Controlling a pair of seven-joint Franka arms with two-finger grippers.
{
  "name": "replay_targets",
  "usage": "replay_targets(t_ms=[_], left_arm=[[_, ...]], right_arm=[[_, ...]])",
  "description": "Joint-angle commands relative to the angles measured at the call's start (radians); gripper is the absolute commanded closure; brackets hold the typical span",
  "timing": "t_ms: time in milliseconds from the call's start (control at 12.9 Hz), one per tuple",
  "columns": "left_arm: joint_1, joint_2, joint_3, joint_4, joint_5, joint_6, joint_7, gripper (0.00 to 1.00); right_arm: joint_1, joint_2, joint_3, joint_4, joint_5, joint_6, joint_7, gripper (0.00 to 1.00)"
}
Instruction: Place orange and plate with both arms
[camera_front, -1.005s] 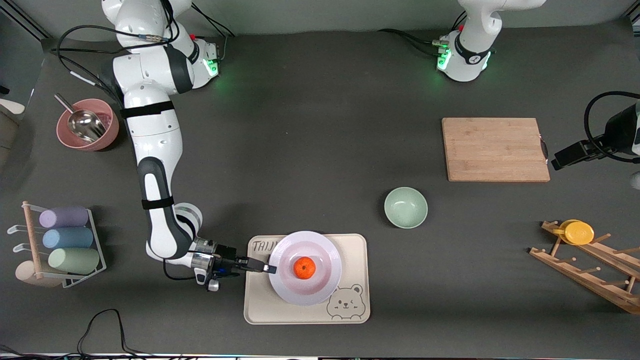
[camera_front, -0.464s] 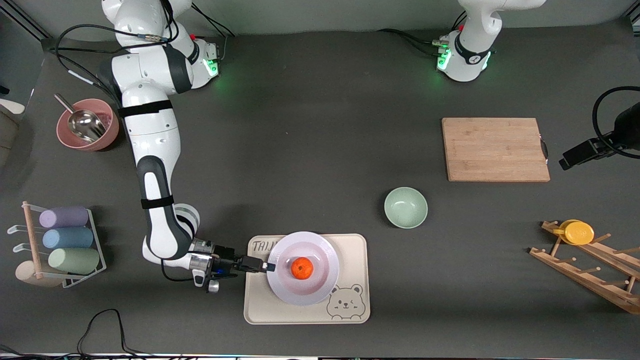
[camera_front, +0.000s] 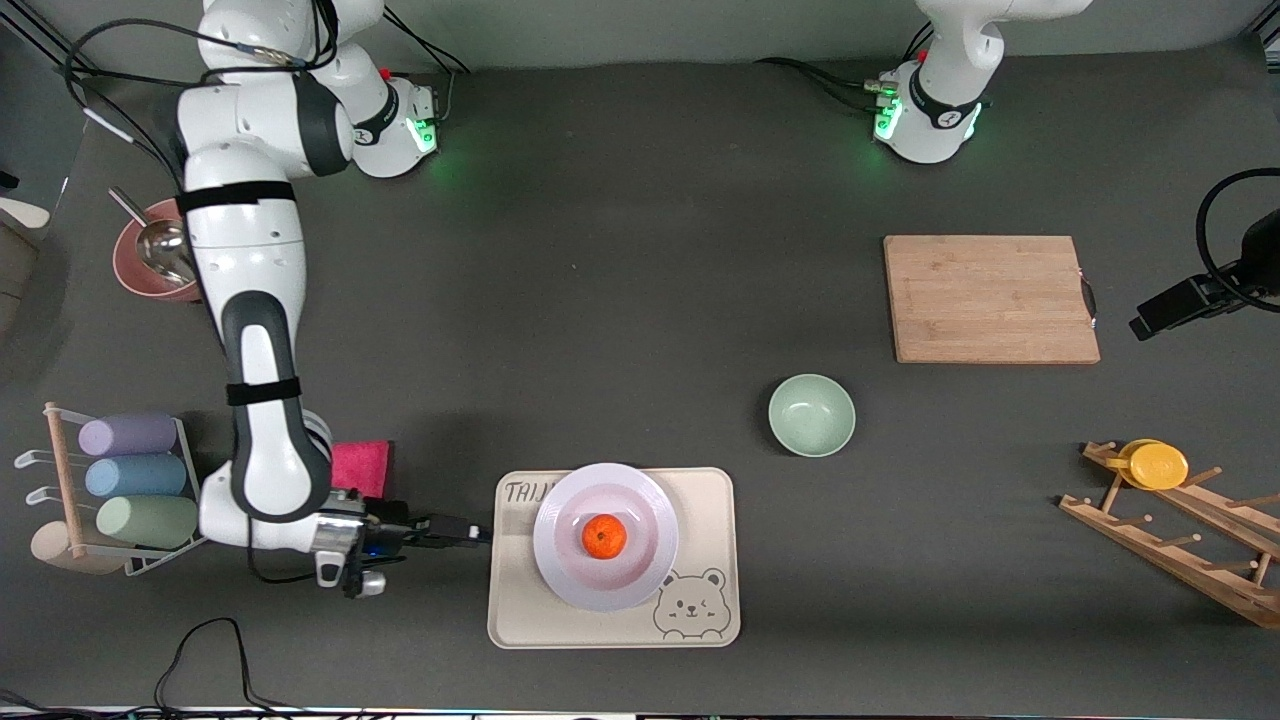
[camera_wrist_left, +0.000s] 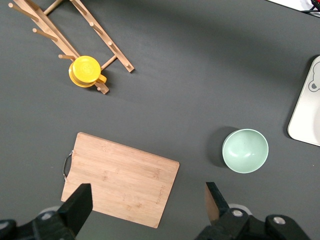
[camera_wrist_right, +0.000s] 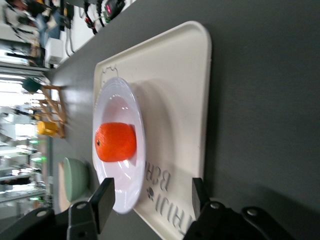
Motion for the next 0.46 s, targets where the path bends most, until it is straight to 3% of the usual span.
replay_targets(t_ms=[0,77,386], left_arm=[[0.006,-0.008,0.0,0.007,0.01,0.013,-0.012,0.0],[0.006,-0.007,0.0,0.007,0.007,0.014,-0.014,0.0],[0.001,-0.008,-0.003,0.007,0.016,0.014,-0.003,0.0]], right_arm=[[-0.004,-0.217,0.005,-0.196,-0.222,-0.01,0.024,0.13],[-0.016,-0.291,0.005,-0.242,-0.319,-0.033,0.026,0.0],[-0.056,-0.55,0.005,-0.296,-0.699,-0.249,0.198,0.0]])
